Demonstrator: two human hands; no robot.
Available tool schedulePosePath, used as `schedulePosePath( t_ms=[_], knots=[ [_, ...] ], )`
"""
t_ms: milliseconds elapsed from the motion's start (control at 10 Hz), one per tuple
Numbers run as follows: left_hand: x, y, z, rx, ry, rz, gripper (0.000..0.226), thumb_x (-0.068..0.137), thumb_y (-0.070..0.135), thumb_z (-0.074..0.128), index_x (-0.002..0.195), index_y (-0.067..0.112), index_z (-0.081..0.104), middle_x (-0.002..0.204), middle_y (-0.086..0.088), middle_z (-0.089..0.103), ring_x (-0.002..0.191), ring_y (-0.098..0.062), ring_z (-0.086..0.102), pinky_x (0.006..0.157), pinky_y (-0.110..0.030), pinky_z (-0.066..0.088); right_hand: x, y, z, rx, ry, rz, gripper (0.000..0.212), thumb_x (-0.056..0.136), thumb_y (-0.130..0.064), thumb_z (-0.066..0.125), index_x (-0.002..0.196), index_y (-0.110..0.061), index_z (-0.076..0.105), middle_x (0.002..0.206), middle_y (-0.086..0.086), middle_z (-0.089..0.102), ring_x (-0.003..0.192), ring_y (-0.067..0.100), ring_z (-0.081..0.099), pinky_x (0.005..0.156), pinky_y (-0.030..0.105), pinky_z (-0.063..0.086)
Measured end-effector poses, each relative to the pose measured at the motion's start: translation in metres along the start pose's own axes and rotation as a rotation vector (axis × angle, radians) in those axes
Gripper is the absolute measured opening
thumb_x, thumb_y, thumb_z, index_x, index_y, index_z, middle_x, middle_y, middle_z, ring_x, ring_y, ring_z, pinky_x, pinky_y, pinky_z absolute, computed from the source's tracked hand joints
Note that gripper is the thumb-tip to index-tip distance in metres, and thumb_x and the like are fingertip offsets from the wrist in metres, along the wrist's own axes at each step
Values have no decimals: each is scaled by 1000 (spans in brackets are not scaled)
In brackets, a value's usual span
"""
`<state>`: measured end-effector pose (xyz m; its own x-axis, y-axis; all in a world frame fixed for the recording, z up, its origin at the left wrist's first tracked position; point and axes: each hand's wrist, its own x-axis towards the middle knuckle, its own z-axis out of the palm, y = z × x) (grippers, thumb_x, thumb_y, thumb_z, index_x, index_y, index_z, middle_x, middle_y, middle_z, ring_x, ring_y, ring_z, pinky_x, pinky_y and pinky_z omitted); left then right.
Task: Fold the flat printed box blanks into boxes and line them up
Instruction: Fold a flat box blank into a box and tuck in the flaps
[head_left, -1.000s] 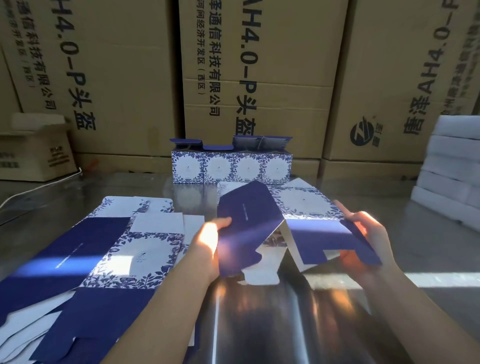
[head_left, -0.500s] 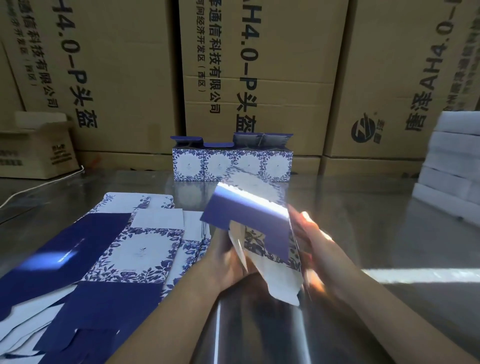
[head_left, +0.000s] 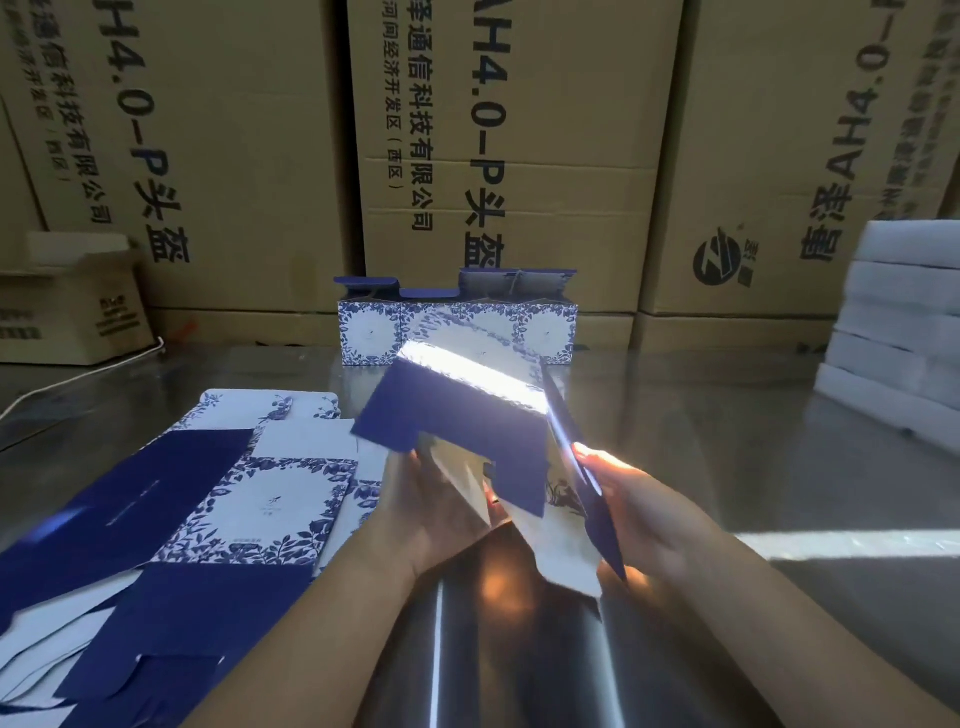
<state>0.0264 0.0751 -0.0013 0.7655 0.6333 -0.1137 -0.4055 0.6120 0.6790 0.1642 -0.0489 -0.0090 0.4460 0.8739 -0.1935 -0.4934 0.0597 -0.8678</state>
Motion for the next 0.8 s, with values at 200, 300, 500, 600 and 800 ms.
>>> schedulePosePath(
  t_ms=[200, 300, 500, 600, 800],
  knots=[
    [22, 30, -19, 121, 81, -21, 69, 68, 67, 65, 111, 13, 68, 101, -7, 73, 88, -28, 71, 96, -38, 44, -4, -18, -18, -159, 140, -4, 38, 65, -27, 72, 99, -10, 68, 90, 13, 71, 66, 23, 68, 48, 24, 50],
    [26, 35, -17, 216, 176, 107, 42, 91, 35, 56, 118, 4, 61, 112, 4, 59, 93, -15, 62, 86, -15, 39, -7, -23, -27, -140, 224, -12, 49, 64, -25, 74, 109, -8, 65, 106, 19, 68, 87, 36, 65, 58, 32, 53],
    [20, 31, -24, 485, 144, -125, 15, 88, 10, 58, 89, 1, 69, 78, -14, 71, 58, -25, 67, 49, -25, 52, -6, -27, -36, -261, 247, -68, 28, 59, -17, 80, 85, -14, 67, 70, 10, 71, 52, 27, 66, 45, 31, 51],
    [21, 28, -24, 549, 145, -214, 13, 88, 8, 57, 83, 1, 68, 69, -13, 70, 52, -25, 65, 44, -25, 51, -5, -25, -37, -295, 225, -101, 23, 64, -11, 78, 85, -14, 70, 77, 13, 73, 58, 29, 69, 48, 31, 53],
    [27, 20, -25, 870, 181, -71, 10, 82, 16, 71, 78, 17, 62, 84, 10, 58, 88, -13, 51, 80, -28, 39, 3, -20, -45, -362, 282, -125, 23, 75, -12, 74, 97, -17, 70, 85, 10, 75, 63, 27, 71, 49, 29, 52]
  ],
)
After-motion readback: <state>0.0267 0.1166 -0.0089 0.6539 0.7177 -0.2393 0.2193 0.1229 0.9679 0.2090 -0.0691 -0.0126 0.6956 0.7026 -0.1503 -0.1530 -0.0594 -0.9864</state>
